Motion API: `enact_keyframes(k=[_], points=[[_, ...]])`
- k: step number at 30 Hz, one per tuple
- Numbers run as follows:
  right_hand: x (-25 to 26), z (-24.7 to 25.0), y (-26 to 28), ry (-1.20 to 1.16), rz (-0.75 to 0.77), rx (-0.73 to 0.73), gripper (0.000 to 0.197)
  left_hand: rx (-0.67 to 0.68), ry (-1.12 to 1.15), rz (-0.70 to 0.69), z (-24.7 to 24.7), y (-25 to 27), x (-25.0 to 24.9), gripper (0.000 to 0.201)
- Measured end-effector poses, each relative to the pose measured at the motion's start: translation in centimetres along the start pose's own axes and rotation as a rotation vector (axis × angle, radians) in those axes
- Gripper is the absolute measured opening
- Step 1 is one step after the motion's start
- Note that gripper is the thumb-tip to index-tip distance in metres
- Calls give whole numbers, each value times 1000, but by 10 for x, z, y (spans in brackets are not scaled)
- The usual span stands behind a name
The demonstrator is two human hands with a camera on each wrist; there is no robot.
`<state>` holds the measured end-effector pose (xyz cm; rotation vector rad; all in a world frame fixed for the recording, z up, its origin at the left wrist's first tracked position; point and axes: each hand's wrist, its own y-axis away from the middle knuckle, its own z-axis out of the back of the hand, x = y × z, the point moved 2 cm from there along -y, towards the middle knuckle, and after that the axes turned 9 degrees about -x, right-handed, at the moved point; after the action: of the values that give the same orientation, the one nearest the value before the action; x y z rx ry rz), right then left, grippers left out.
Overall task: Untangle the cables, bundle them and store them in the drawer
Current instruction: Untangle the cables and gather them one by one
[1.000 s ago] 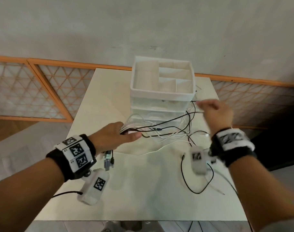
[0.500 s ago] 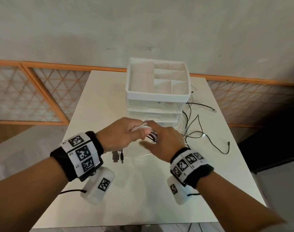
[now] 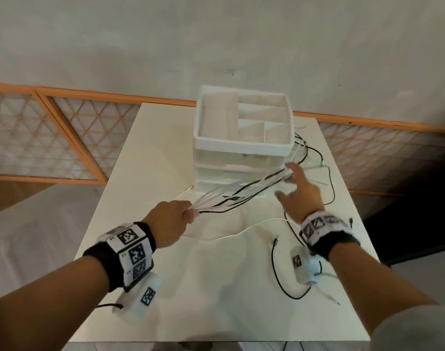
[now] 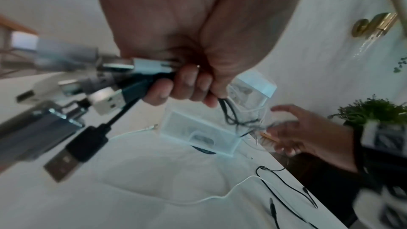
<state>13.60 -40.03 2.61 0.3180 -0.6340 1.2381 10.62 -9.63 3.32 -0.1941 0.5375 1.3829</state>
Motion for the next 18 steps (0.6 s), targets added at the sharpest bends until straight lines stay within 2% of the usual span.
enact_keyframes(k=[3,6,8,13,16,18], points=[[-38,-30,46,161,-201,34,48,-21,75,117,-9,-1,8,33],[-67,-65,87,493,-275,346,58,23,118,148,-11,-1,5,35],[-72,-76,102,556,-271,434,52,33,159,162,-9,-4,3,36],[-59,-67,105,484,-170,375,24,18,565,322,0,-8,-1,32],[-58,-61,97,465,-162,321,28,-8,657,343,5,-6,-4,28],[-59,-65,95,535,-150,360,35,-7,661,325,7,-3,-4,24]])
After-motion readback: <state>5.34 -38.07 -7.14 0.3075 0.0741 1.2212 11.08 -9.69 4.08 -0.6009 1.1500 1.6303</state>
